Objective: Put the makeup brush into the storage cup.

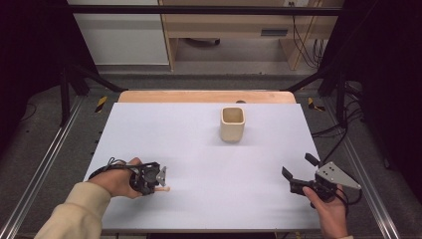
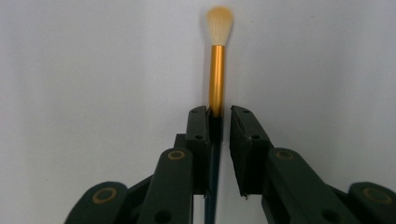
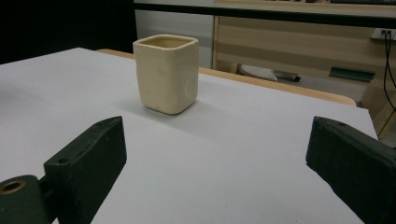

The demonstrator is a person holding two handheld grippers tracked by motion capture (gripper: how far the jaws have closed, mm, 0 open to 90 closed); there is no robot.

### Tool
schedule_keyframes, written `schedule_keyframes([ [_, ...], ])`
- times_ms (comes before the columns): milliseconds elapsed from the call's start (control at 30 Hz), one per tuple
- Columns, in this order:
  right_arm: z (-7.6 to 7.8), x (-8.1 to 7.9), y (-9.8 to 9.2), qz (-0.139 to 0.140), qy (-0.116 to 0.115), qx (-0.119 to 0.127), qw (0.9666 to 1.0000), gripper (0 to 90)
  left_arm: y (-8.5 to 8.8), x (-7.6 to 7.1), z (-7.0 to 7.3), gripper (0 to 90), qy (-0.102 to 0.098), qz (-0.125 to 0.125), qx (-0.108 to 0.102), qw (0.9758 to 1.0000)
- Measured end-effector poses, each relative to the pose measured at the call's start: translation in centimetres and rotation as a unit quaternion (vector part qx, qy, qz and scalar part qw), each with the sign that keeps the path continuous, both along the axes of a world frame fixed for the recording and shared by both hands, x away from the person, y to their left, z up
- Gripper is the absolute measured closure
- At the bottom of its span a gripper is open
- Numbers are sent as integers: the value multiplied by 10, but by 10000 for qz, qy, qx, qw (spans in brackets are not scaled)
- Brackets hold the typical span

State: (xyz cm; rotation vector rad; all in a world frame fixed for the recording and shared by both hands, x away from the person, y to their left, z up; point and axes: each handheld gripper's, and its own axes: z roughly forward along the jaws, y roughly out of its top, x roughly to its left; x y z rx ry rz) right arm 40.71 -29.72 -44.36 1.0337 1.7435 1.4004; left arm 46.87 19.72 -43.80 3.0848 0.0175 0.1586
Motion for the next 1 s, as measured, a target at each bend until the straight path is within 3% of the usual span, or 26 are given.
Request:
schedule_keyframes([
  [333,0,0,0,-3,6,8,10000,55,0,0,-2,795,65,66,80,9999],
  [533,0,0,0,-2,7,-7,10000,55,1,0,-2,830,10,-3,29,10000],
  [600,0,0,0,-6,7,6,10000,55,2,-1,0,830,63,85,10,9999],
  [667,0,0,0,-3,3,1,10000,55,3,1,3,831,-16,36,-41,10000],
  [700,0,0,0,-4,3,-2,10000,55,3,0,4,831,66,147,-105,9998],
  [767,0,0,0,1,-3,-7,10000,55,4,1,7,832,-47,74,-138,9999],
  [1000,0,0,0,-4,8,-2,10000,55,5,1,11,832,-51,148,-218,9996],
])
